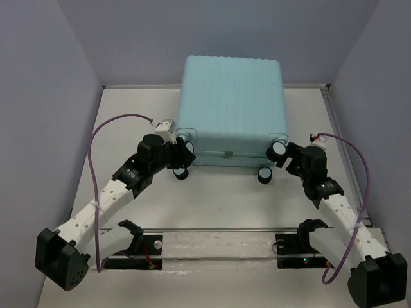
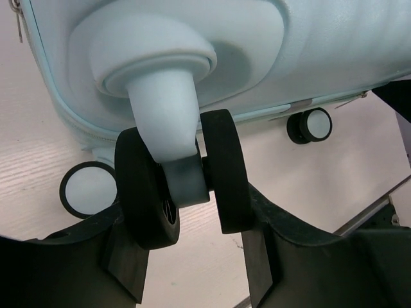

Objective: Pack the luggage

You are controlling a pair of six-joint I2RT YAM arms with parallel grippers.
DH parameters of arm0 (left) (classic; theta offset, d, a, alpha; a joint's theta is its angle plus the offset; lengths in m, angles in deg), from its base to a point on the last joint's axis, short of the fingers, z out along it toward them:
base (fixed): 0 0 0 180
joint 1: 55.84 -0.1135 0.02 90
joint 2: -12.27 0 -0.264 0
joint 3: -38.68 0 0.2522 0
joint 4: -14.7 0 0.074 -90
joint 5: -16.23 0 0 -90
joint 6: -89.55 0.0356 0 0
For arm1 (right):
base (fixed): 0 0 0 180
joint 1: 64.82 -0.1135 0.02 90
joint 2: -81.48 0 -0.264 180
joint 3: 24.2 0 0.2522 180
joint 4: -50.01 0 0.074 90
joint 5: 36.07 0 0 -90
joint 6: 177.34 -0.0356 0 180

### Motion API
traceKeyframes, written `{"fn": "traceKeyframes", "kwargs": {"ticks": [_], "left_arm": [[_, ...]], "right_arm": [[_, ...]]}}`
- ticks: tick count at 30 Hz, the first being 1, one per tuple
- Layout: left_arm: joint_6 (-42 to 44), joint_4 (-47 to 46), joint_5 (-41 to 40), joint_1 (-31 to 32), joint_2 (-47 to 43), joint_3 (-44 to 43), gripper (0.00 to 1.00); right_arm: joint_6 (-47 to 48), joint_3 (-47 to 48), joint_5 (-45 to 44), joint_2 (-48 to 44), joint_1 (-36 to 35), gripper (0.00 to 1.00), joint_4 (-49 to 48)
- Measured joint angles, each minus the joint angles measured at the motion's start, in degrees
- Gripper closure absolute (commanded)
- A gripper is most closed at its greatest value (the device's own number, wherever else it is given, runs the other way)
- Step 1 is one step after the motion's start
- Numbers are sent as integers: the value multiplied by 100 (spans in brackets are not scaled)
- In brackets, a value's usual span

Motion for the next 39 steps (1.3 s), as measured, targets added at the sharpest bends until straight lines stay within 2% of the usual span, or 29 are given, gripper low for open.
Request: {"fn": "traceKeyframes", "kwargs": {"ticks": [1,2,4,5,7,10,12,16,19,20,22,25,28,31,32,33,35,37,39], "left_arm": [[-33,7,11,22,-57,42,94],[-83,-22,42,28,-114,85,94],[-140,-55,85,39,-195,170,94],[-179,-83,105,46,-249,227,94],[-236,-103,116,66,-363,304,94],[-297,-96,105,76,-564,407,94],[-345,-76,63,79,-671,463,94],[-487,-26,-140,79,-946,608,94],[-603,42,-278,79,-1106,678,94],[-656,74,-289,83,-1143,678,94],[-726,109,-286,101,-1176,678,94],[-778,151,-234,164,-1200,678,94],[-706,149,-83,330,-1235,678,94],[-706,0,-15,479,-1290,678,94],[-737,-68,-9,496,-1338,678,94],[-765,-101,-9,511,-1368,678,94],[-833,-157,-39,518,-1447,678,94],[-922,-190,-127,518,-1543,678,94],[-1003,-199,-243,518,-1646,678,94]], "right_arm": [[81,118,-164,85,-2,29,74],[160,240,-308,184,-2,34,186],[302,570,-688,522,2,35,195],[369,798,-743,726,46,38,197],[549,1241,-719,1174,96,37,201],[918,1764,-396,1799,251,33,146],[1110,1882,133,2065,372,37,-42],[1397,2312,1290,2841,472,37,-407],[1554,2933,2011,3567,485,28,-601],[1561,3115,2177,3773,496,18,-662],[1589,3585,2441,4148,498,8,-732],[1539,3759,2280,4100,494,5,-885],[1381,3591,2100,3388,407,6,-887],[1252,3115,2146,2214,129,42,-1141],[1202,2848,2208,1768,39,80,-1287],[1113,2439,2365,1279,-20,92,-1532],[1014,1670,2660,597,-39,93,-2031],[918,992,2927,372,-33,93,-2529],[767,227,3176,533,-33,83,-3091]]}}
